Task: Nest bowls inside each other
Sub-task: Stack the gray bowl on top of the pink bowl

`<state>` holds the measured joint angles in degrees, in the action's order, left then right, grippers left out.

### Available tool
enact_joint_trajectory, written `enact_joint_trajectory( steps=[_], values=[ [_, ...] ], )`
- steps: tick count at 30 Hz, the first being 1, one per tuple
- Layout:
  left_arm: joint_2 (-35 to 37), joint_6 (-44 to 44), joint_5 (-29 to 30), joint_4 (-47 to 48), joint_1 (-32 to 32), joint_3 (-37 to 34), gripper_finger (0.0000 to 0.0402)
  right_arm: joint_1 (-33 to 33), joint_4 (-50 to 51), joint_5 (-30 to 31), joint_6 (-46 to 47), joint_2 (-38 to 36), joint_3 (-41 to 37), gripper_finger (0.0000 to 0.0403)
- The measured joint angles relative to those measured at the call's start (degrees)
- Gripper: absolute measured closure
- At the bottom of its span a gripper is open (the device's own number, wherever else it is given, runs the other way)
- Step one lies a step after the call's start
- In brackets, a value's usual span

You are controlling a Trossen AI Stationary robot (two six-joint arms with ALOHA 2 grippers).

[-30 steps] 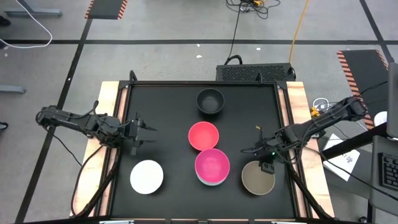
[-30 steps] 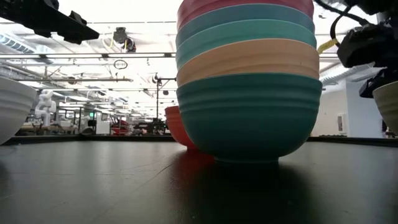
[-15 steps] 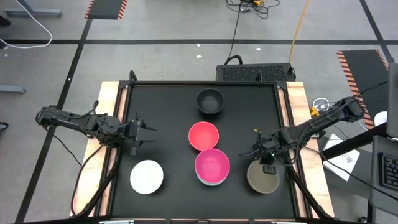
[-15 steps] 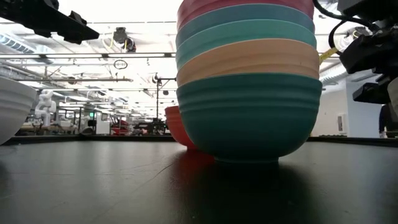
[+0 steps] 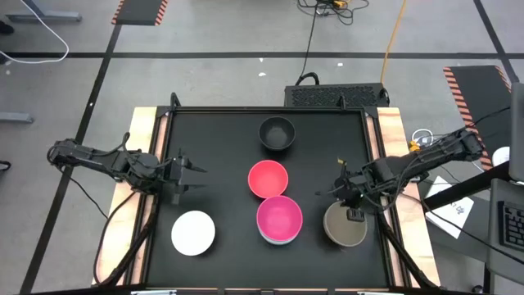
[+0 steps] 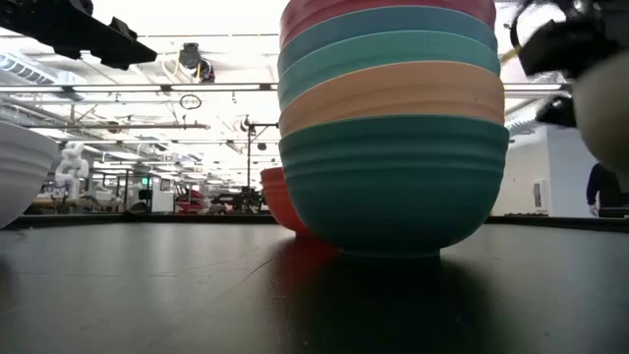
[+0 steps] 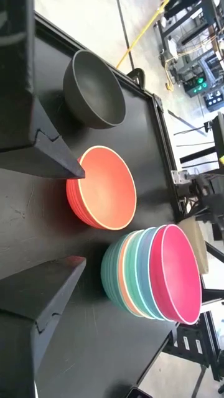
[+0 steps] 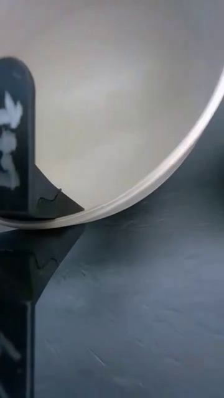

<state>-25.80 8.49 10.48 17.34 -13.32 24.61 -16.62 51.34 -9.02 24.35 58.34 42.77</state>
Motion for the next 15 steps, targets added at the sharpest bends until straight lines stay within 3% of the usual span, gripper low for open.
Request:
enact_joint_trajectory(
  steps=[15],
  values=[
    [0.0,0.0,-0.1,0.0,0.0,0.0,0.0183,12.1,5.3,9.4,-14.6,-0.2,18.2,0.0402]
  ],
)
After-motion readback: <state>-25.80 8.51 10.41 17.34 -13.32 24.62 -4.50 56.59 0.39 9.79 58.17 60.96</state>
